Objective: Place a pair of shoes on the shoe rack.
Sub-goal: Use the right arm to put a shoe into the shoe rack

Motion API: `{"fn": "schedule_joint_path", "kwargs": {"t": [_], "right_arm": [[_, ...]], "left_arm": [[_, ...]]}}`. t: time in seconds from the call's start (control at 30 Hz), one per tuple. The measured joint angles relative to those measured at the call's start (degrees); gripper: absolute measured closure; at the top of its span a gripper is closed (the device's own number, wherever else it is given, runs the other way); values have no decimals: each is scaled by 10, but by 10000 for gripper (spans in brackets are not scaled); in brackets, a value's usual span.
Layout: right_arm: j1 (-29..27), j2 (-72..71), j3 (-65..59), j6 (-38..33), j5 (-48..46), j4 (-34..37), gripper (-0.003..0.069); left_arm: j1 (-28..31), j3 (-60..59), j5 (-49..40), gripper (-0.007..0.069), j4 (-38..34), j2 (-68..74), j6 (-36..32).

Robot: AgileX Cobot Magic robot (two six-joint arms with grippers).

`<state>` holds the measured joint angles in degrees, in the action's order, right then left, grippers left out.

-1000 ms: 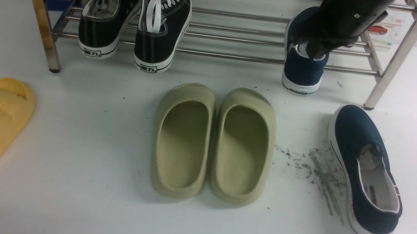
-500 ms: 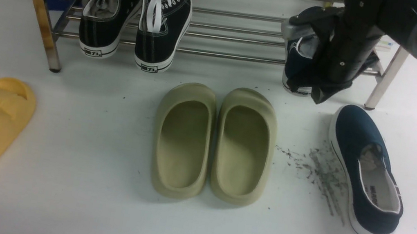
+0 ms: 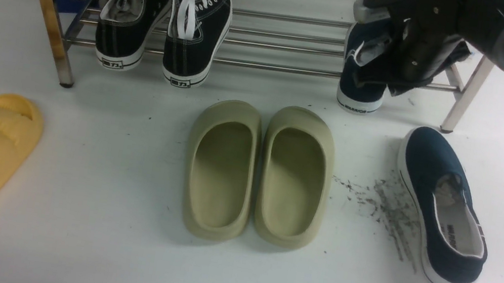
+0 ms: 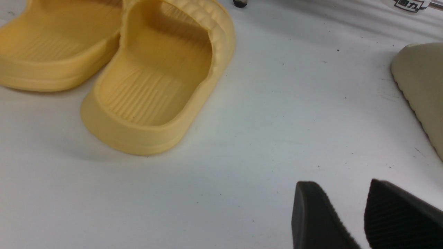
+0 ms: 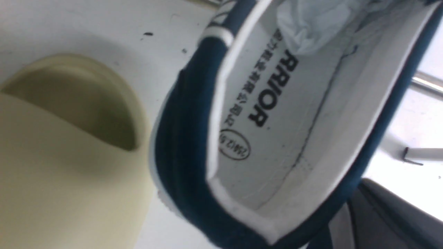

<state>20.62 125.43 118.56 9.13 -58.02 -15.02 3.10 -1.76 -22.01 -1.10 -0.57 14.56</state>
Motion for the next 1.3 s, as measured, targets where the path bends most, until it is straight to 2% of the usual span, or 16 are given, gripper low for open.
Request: {"fn": "schedule_joint_path", "kwargs": {"t": [0.1,0.23,0.43,0.5,0.53,0.63,0.8,0.87,1.03,1.3], "right_arm": [[0,0,0,19,-12,-23,661],[1,-4,0,7,-47,-10,661],[9,-37,0,-91,-110,123,659],[10,-38,0,-107,-109,150,659],[11,-35,0,-119,-98,189,658],[11,-21,0,-125,-60,212,656],[11,-1,0,-108,-33,175,654],[11,1,0,-74,-35,122,652],[11,1,-1,-30,-37,44,651],[11,1,-1,-8,-7,31,651]], "left_arm": [[0,0,0,386,0,0,0],[0,0,0,386,0,0,0],[0,0,0,386,0,0,0],[0,0,0,386,0,0,0],[0,0,0,386,0,0,0],[0,0,0,386,0,0,0],[0,0,0,386,0,0,0],[0,0,0,386,0,0,0],[0,0,0,386,0,0,0],[0,0,0,386,0,0,0]]}}
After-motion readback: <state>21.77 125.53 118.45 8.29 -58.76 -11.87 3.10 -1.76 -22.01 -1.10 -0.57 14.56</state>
